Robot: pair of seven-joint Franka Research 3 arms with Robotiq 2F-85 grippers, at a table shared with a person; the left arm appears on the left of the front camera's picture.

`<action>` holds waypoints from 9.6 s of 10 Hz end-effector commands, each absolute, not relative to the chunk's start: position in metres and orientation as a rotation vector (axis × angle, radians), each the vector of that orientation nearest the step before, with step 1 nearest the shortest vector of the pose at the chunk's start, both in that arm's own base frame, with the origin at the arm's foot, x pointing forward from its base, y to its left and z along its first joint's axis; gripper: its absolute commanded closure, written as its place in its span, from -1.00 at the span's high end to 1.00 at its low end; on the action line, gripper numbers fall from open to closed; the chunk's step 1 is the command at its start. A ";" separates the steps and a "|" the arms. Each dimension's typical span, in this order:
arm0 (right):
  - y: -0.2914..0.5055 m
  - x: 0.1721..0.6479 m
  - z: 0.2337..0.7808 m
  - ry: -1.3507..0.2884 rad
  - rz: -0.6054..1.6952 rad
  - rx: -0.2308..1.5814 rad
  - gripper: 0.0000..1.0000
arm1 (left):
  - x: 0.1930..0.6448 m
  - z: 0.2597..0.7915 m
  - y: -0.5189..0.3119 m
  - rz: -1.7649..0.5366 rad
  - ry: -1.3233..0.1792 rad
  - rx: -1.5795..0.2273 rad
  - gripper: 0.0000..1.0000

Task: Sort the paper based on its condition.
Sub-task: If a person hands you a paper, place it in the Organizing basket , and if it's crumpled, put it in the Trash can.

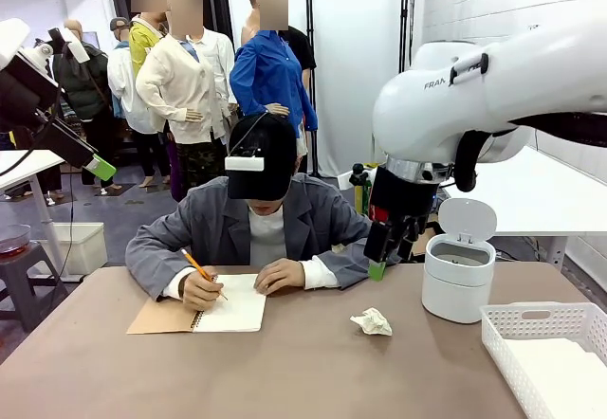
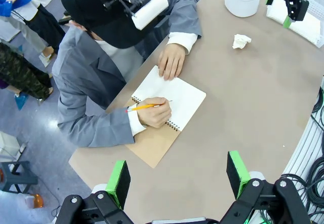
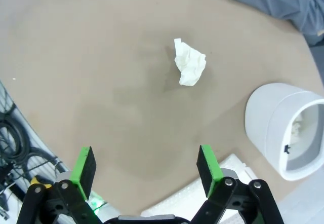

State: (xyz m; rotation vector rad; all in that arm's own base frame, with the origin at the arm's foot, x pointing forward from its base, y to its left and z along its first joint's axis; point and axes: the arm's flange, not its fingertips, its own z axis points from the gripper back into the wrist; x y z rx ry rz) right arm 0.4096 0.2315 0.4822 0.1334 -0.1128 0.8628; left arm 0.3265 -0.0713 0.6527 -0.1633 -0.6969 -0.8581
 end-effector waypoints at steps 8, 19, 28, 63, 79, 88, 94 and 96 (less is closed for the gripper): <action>0.237 0.402 0.452 -0.157 0.842 0.037 1.00 | 0.326 0.653 -0.070 -0.856 -0.699 -0.167 1.00; 0.265 0.456 0.368 -0.132 0.744 -0.083 1.00 | 0.326 0.653 -0.070 -0.856 -0.699 -0.167 1.00; 0.281 0.489 0.299 -0.109 0.698 -0.041 1.00 | 0.326 0.653 -0.070 -0.856 -0.699 -0.167 1.00; 0.211 0.533 0.595 -0.207 0.927 -0.108 -0.33 | 0.326 0.653 -0.070 -0.856 -0.699 -0.167 1.00; 0.141 0.533 0.530 -0.116 0.807 -0.212 -0.33 | 0.326 0.653 -0.070 -0.856 -0.699 -0.167 1.00; 0.136 0.531 0.523 -0.108 0.824 -0.256 1.00 | 0.326 0.653 -0.070 -0.856 -0.699 -0.167 1.00; 0.138 0.530 0.529 -0.120 0.813 -0.228 1.00 | 0.326 0.653 -0.070 -0.856 -0.699 -0.167 1.00; 0.138 0.530 0.529 -0.120 0.813 -0.228 1.00 | 0.326 0.653 -0.070 -0.856 -0.699 -0.167 1.00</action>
